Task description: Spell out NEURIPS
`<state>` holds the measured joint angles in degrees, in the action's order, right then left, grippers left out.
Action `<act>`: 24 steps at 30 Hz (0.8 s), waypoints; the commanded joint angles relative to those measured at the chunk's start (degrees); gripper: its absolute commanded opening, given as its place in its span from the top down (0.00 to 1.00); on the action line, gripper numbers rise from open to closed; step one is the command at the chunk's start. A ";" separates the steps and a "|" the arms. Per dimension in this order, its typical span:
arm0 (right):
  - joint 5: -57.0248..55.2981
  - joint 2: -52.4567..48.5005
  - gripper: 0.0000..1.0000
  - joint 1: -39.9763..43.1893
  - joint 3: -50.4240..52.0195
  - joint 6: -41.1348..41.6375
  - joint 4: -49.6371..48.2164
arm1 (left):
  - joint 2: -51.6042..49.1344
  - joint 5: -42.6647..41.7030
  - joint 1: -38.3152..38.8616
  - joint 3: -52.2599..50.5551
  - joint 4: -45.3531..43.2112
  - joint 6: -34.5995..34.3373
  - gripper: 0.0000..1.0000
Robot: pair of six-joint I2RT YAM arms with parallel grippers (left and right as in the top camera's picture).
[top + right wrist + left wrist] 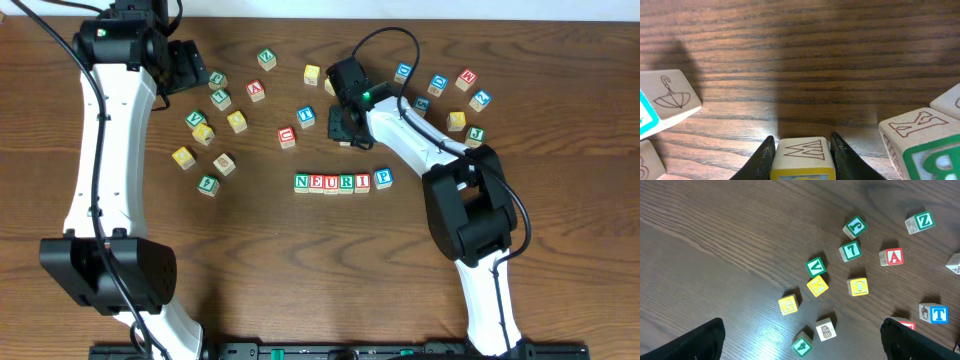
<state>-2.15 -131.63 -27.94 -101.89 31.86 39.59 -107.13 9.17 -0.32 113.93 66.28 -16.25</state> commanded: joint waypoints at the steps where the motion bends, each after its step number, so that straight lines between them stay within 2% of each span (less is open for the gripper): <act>1: -0.26 0.02 0.77 -0.28 -0.24 0.24 0.55 | 0.72 0.35 -0.22 0.68 0.33 0.35 0.02; 5: -0.28 2.10 0.81 -0.04 -0.37 0.22 2.27 | 0.72 0.35 -0.22 0.68 0.33 0.35 0.02; 11: -0.26 8.98 0.83 0.81 -0.37 -0.74 6.14 | 0.72 0.35 -0.22 0.68 0.33 0.35 0.02; 17: -0.28 18.73 0.83 2.97 -0.37 -3.34 18.03 | 0.72 0.35 -0.22 0.68 0.33 0.35 0.02; 24: -0.94 19.98 0.84 7.02 0.48 -8.87 30.80 | 0.72 0.35 -0.22 0.68 0.33 0.35 0.02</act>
<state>-2.35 -110.26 -23.03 -102.24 27.18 68.07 -107.13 9.17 -0.32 113.93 66.28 -16.25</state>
